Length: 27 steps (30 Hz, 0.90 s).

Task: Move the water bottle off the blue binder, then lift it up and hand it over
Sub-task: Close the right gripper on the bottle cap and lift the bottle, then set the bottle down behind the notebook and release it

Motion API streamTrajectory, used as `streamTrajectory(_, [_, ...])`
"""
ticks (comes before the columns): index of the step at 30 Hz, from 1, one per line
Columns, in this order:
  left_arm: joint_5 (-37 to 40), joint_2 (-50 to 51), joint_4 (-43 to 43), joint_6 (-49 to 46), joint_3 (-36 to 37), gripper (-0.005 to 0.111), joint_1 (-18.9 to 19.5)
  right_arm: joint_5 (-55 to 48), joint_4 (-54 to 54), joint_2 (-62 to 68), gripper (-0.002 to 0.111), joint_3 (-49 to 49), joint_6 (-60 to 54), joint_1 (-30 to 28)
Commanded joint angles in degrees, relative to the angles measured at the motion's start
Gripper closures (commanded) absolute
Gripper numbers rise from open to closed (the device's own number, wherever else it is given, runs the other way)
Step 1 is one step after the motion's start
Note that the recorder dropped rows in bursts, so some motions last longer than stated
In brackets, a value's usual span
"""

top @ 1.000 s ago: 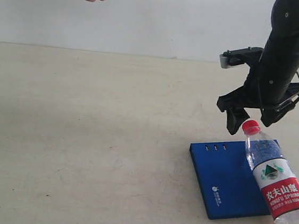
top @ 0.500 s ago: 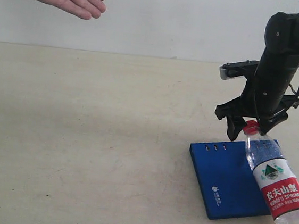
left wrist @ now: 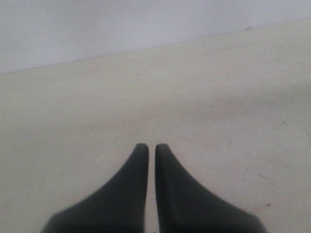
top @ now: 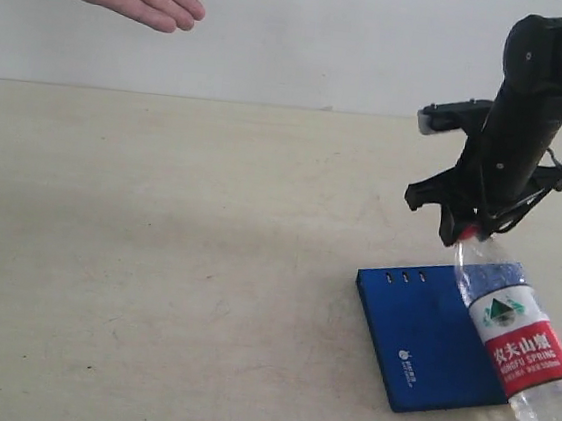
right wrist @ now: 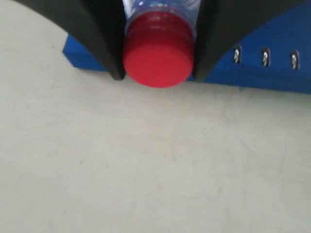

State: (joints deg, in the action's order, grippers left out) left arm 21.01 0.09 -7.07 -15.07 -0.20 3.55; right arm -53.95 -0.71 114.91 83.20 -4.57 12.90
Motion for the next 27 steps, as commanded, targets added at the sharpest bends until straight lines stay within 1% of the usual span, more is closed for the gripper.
streamTrajectory(1, [-0.5,-0.1,0.0,0.5,0.2,0.102,-0.2,11.2,-5.3,-6.0,0.095,0.3,2.6,-0.4])
streamTrajectory(3, [-0.5,-0.1,0.0,0.5,0.2,0.102,-0.2,16.2,-8.2,-8.5,0.096,0.3,5.4,-0.4])
streamTrajectory(6, [-0.5,-0.1,0.0,0.5,0.2,0.102,-0.2,20.7,-11.6,-11.1,0.109,0.3,7.5,-0.4])
streamTrajectory(9, [-0.5,-0.1,0.0,0.5,0.2,0.102,-0.2,24.0,-14.1,-11.5,0.108,0.3,8.1,-0.4])
streamTrajectory(13, [-0.5,-0.1,0.0,0.5,0.2,0.102,-0.2,27.2,-17.7,-11.4,0.108,0.3,11.8,-0.4])
streamTrajectory(20, [-0.5,-0.1,0.0,0.5,0.2,0.102,-0.2,36.2,-19.7,-11.4,0.108,0.3,15.8,-0.5])
streamTrajectory(23, [-0.5,-0.1,0.0,0.5,0.2,0.102,-0.2,38.1,-19.7,-10.8,0.108,0.3,18.6,-1.3])
streamTrajectory(24, [-0.5,-0.1,0.0,0.5,0.2,0.102,-0.2,38.5,-19.7,-10.3,0.108,0.3,20.8,-2.4])
streamTrajectory(27, [-0.5,-0.1,0.0,0.5,0.2,0.102,-0.2,37.8,-19.5,-9.4,0.108,0.3,21.1,-4.2])
